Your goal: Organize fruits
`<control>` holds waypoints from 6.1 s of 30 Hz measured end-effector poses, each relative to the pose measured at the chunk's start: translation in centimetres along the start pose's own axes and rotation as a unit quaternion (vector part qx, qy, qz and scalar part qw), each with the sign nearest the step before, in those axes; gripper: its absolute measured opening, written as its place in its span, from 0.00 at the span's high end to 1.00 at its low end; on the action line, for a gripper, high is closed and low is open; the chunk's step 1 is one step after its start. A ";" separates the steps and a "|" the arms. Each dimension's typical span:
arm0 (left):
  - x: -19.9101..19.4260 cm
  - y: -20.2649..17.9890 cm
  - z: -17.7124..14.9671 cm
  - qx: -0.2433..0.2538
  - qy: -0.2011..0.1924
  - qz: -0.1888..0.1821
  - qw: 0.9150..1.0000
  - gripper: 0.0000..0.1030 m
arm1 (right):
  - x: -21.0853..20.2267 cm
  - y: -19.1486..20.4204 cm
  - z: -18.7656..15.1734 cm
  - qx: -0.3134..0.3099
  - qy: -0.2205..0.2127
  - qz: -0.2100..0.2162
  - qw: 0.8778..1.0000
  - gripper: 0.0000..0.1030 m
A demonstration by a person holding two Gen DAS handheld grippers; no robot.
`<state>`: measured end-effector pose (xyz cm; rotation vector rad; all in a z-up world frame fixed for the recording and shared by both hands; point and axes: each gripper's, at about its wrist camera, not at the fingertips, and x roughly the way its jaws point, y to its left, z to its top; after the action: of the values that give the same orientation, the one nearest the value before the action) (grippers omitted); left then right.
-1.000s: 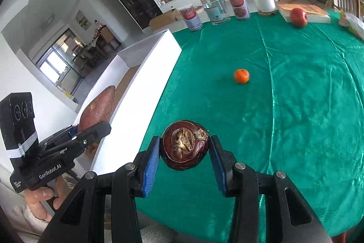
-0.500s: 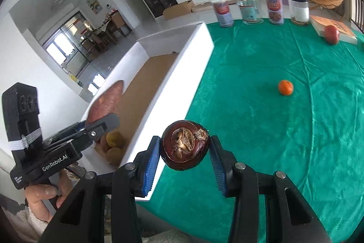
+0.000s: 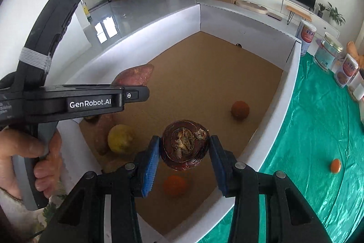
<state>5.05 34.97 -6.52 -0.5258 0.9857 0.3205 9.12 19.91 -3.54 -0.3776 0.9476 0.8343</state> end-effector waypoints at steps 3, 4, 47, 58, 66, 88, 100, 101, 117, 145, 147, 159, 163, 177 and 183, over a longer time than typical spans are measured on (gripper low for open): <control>-0.3 -0.1 -0.1 -0.002 -0.014 0.014 1.000 0.42 | -0.7 -0.6 0.1 0.008 -0.017 0.002 1.000 0.32; -0.8 -0.3 -0.2 -0.001 -0.027 0.020 0.999 0.25 | -1.2 -0.8 0.2 0.013 -0.029 0.000 0.999 0.27; 11.1 -33.3 -15.1 0.308 -0.040 -0.030 0.950 0.05 | -12.8 -38.0 -31.0 0.392 -0.049 -0.269 0.879 0.01; 11.8 -33.3 -14.6 0.301 -0.031 -0.029 0.953 0.01 | -12.6 -38.9 -31.9 0.411 -0.040 -0.276 0.868 0.01; 14.1 -36.0 -10.5 0.306 -0.029 -0.022 0.951 0.02 | -12.0 -38.7 -31.6 0.398 -0.026 -0.286 0.871 0.00; 15.8 -34.4 -7.7 0.262 -0.045 -0.019 0.964 0.02 | -2.4 -59.0 -5.7 0.351 -0.054 -0.207 0.912 0.00; 15.8 -34.5 -7.7 0.263 -0.045 -0.020 0.963 0.02 | 0.0 -60.5 -7.0 0.435 -0.036 -0.205 0.876 0.42; 15.8 -34.5 -7.8 0.264 -0.045 -0.019 0.963 0.02 | -0.9 -59.9 -8.1 0.445 -0.049 -0.186 0.875 0.42; 15.9 -34.7 -7.8 0.267 -0.046 -0.005 0.963 0.01 | -11.1 -45.6 -28.7 0.539 -0.163 0.051 0.825 0.45; 15.9 -34.7 -7.8 0.267 -0.046 -0.005 0.963 0.01 | -13.1 -43.0 -28.7 0.474 -0.168 -0.030 0.864 0.47; 15.9 -34.7 -7.8 0.267 -0.046 -0.005 0.963 0.01 | -13.3 -43.7 -28.7 0.479 -0.165 -0.040 0.861 0.47; 15.8 -34.6 -7.8 0.269 -0.042 -0.029 0.962 0.01 | -17.1 -42.2 -29.0 0.473 -0.182 -0.080 0.858 0.10; 15.5 -35.3 -7.9 0.296 -0.033 -0.059 0.953 0.03 | -17.0 -38.1 -30.5 0.414 -0.122 -0.149 0.890 0.07; 12.6 -37.1 -8.4 0.274 -0.046 -0.077 0.958 0.73 | -12.3 -38.9 -23.9 0.332 -0.054 -0.162 0.928 0.07; 6.6 -34.1 -9.8 0.237 -0.005 -0.138 0.962 0.73 | -8.8 -40.7 -22.4 0.356 0.030 -0.195 0.914 0.36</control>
<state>18.18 1.32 -7.14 -0.2169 0.9269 -0.1634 25.06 -23.98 -11.18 0.0491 1.1170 0.0801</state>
